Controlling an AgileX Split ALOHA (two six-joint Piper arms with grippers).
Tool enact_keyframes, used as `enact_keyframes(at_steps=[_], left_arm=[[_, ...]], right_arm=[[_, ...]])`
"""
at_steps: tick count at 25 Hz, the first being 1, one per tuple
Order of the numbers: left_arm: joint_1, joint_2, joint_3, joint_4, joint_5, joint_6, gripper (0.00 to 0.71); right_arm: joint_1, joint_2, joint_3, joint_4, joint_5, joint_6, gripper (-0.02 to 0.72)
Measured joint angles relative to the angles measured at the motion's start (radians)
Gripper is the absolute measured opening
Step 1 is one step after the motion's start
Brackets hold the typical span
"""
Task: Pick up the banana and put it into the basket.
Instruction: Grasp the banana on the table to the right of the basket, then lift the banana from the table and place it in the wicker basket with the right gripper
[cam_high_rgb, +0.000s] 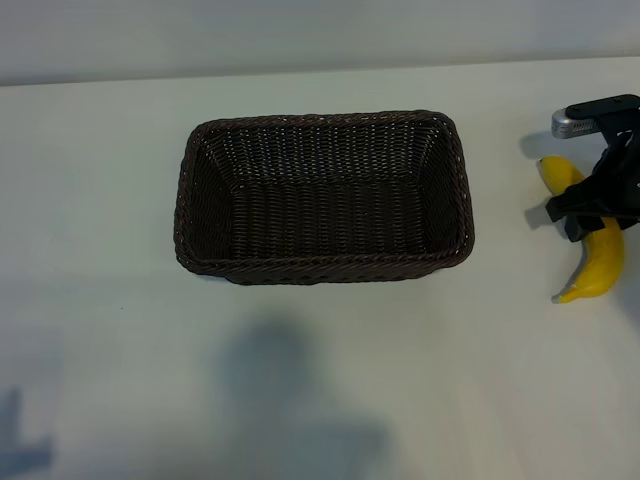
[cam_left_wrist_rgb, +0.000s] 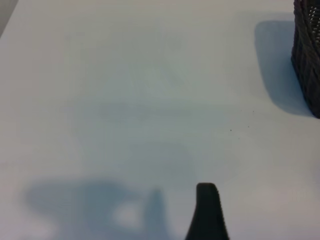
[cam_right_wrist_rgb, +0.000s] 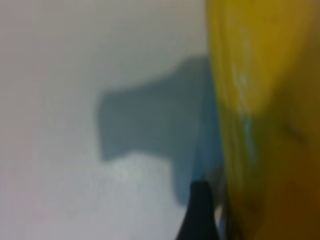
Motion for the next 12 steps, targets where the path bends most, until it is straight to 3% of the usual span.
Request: enact_keyframes(at_steps=[4, 7, 12], left_arm=[[0.000, 0.000, 0.000, 0.000, 0.000, 0.000, 0.571], [0.000, 0.000, 0.000, 0.000, 0.000, 0.000, 0.571], [0.000, 0.000, 0.000, 0.000, 0.000, 0.000, 0.571]], right_arm=[[0.000, 0.000, -0.001, -0.001, -0.003, 0.014, 0.538], [0.000, 0.000, -0.001, -0.015, -0.004, 0.038, 0.420], [0.005, 0.000, -0.001, -0.046, -0.003, 0.067, 0.417]])
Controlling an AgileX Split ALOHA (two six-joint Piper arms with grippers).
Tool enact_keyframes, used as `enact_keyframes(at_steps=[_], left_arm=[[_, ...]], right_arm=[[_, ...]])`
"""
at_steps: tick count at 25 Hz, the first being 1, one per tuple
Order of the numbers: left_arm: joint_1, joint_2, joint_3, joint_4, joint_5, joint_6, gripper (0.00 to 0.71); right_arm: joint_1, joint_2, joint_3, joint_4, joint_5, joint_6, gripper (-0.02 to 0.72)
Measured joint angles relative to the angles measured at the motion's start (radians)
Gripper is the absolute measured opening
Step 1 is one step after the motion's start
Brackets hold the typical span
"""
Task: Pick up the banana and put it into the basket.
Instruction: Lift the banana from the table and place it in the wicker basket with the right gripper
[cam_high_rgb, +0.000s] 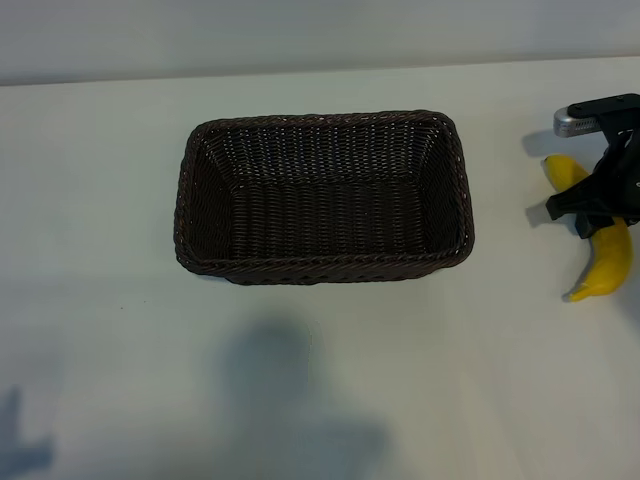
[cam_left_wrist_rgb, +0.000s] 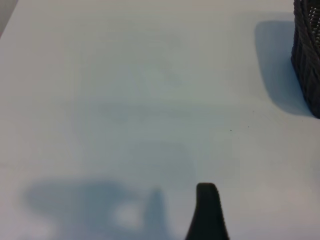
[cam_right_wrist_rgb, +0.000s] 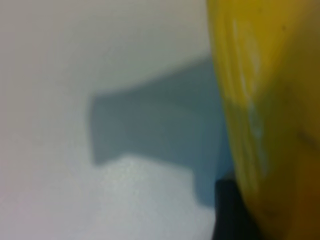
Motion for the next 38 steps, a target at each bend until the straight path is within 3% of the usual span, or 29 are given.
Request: enact_keyframes(at_steps=[4, 17, 25, 32, 38], left_arm=[[0.000, 0.000, 0.000, 0.000, 0.000, 0.000, 0.571], [0.000, 0.000, 0.000, 0.000, 0.000, -0.002, 0.571], [0.000, 0.000, 0.000, 0.000, 0.000, -0.002, 0.571], [0.000, 0.000, 0.000, 0.000, 0.000, -0.001, 0.571], [0.000, 0.000, 0.000, 0.000, 0.000, -0.001, 0.571]], right_arm=[[0.000, 0.000, -0.012, -0.009, 0.025, 0.001, 0.417], [0.000, -0.150, -0.205, -0.019, 0.239, 0.003, 0.417], [0.010, -0.175, -0.217, 0.010, 0.226, -0.002, 0.417], [0.141, -0.175, -0.218, 0.020, 0.153, -0.055, 0.417], [0.241, -0.171, -0.344, 0.025, 0.203, -0.073, 0.417]])
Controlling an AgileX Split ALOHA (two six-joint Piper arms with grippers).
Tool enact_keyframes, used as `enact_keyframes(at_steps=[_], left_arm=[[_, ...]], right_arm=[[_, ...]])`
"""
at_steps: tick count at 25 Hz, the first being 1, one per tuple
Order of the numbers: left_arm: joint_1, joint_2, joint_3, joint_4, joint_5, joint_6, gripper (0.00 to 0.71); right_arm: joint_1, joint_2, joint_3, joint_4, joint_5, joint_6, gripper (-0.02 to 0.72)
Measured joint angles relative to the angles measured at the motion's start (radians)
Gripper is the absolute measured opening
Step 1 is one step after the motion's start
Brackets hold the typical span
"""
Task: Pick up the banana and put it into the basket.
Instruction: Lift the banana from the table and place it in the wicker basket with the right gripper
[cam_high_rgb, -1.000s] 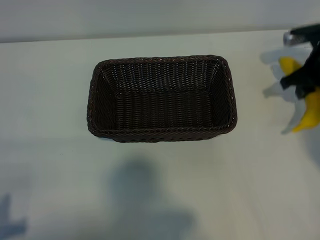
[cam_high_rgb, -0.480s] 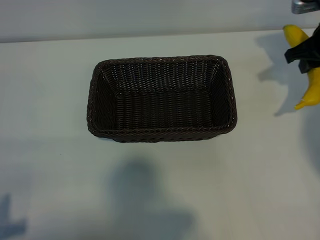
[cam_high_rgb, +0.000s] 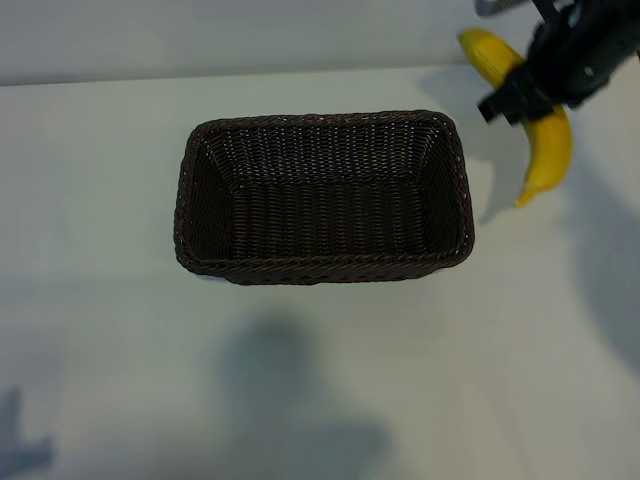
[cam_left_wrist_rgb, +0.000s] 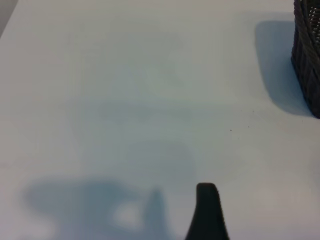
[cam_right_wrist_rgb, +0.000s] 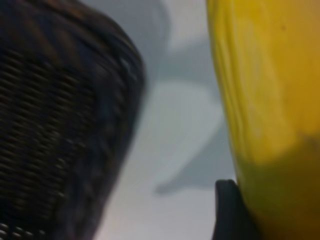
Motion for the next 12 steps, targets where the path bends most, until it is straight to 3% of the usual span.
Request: enact_keyframes(at_steps=[3, 9, 12], left_arm=[[0.000, 0.000, 0.000, 0.000, 0.000, 0.000, 0.571], [0.000, 0.000, 0.000, 0.000, 0.000, 0.000, 0.571], [0.000, 0.000, 0.000, 0.000, 0.000, 0.000, 0.571]], right_arm=[[0.027, 0.005, -0.101, 0.007, 0.040, -0.019, 0.417], [0.066, 0.099, -0.267, 0.111, 0.169, -0.123, 0.417], [0.096, 0.155, -0.329, 0.124, 0.214, -0.167, 0.417]])
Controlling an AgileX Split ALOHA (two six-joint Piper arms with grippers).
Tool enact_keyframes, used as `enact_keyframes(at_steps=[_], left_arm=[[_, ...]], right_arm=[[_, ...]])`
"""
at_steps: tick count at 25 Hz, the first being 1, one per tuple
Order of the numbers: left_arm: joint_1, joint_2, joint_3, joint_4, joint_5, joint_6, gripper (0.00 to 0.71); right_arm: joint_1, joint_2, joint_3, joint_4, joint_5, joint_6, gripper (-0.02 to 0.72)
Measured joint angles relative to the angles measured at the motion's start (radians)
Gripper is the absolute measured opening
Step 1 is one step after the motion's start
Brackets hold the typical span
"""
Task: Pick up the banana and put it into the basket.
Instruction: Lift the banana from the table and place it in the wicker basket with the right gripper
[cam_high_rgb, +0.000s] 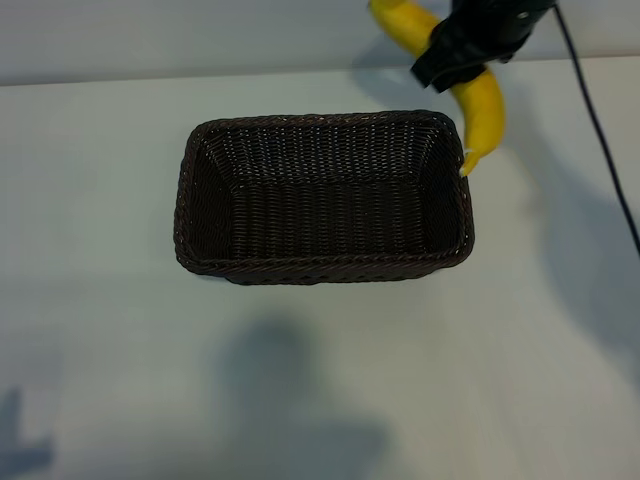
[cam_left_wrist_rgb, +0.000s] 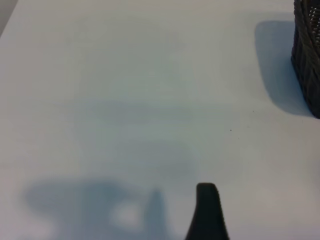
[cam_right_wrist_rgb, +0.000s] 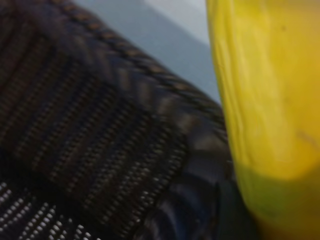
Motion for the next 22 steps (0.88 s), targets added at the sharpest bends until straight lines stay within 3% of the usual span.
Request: enact_keyframes(at_steps=[7, 13, 17, 22], left_arm=[[0.000, 0.000, 0.000, 0.000, 0.000, 0.002, 0.571], [0.000, 0.000, 0.000, 0.000, 0.000, 0.001, 0.571], [0.000, 0.000, 0.000, 0.000, 0.000, 0.001, 0.571], [0.000, 0.000, 0.000, 0.000, 0.000, 0.001, 0.571]], right_arm=[[0.099, 0.061, -0.061, 0.003, 0.009, -0.167, 0.417], [0.184, 0.109, -0.066, -0.002, -0.033, -0.290, 0.417], [0.239, 0.150, -0.066, -0.068, -0.054, -0.338, 0.417], [0.285, 0.207, -0.067, -0.169, -0.070, -0.348, 0.417]])
